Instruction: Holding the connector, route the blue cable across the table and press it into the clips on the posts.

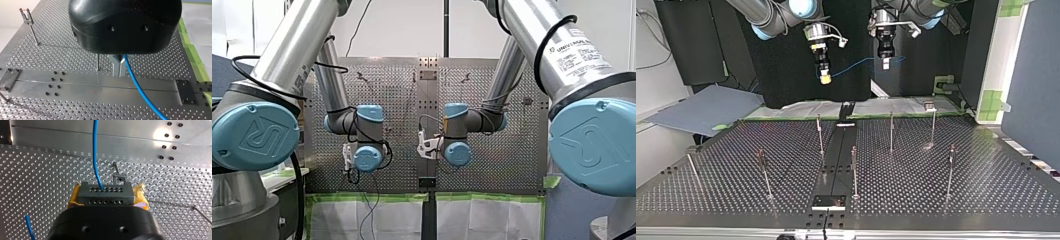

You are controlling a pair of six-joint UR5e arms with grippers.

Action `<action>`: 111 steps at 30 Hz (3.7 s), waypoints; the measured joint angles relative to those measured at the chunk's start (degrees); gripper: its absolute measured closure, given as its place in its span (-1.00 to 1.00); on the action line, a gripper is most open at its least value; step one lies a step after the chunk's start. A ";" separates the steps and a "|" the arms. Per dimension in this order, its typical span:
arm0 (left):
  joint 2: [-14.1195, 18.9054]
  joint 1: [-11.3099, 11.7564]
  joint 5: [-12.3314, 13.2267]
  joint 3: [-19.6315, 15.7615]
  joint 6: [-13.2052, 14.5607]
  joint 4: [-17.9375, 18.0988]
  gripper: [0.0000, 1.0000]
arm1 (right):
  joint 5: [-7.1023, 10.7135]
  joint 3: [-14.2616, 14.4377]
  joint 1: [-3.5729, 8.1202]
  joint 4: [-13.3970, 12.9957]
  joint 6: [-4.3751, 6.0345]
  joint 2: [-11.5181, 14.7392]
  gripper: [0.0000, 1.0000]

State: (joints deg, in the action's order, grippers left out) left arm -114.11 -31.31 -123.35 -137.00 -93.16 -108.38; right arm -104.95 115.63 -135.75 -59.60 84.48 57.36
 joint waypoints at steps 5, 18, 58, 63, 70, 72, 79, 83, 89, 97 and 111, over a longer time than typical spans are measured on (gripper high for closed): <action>0.00 0.00 0.00 0.00 0.00 0.00 0.99 | 0.00 0.01 0.00 0.00 0.00 0.00 1.00; 0.00 0.00 0.00 0.00 0.00 0.00 0.99 | 0.00 0.00 0.00 0.00 0.00 0.00 1.00; 0.00 -0.01 -0.03 0.02 0.00 0.03 0.99 | 0.00 0.03 -0.03 0.01 0.00 0.00 1.00; 0.00 -0.06 -0.08 0.07 0.00 0.08 0.99 | -0.05 -0.47 -0.81 0.88 -0.18 -0.80 1.00; 0.00 -0.09 -0.09 0.09 0.00 0.09 0.99 | -0.08 -0.85 -2.66 3.23 -0.26 -4.19 1.00; 0.00 -0.09 -0.09 0.09 0.00 0.09 0.99 | -0.09 -0.86 -2.76 3.40 -0.26 -5.34 1.00; 0.00 -0.09 -0.09 0.09 0.00 0.09 0.99 | -0.09 -0.88 -2.81 3.51 -0.26 -8.93 1.00; 0.02 -0.07 -0.10 0.07 -0.02 0.08 0.99 | -0.09 -0.88 -2.81 3.51 -0.26 -9.67 1.00; 1.94 0.73 -1.74 -1.85 -0.81 -1.76 0.99 | -1.35 -0.58 -2.09 5.36 -1.52 -8.00 1.00; 3.55 0.86 -2.35 -3.71 -0.96 -2.69 0.99 | -1.75 -0.53 -1.95 9.50 -1.92 -3.98 1.00; 3.24 0.95 -2.34 -3.44 -0.72 -2.70 0.99 | -1.72 -0.59 -1.98 11.88 -1.96 -3.10 1.00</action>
State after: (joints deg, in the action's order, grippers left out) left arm -110.87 -30.36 -125.69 -140.44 -93.88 -111.08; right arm -106.67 115.04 -137.73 -47.72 82.52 54.26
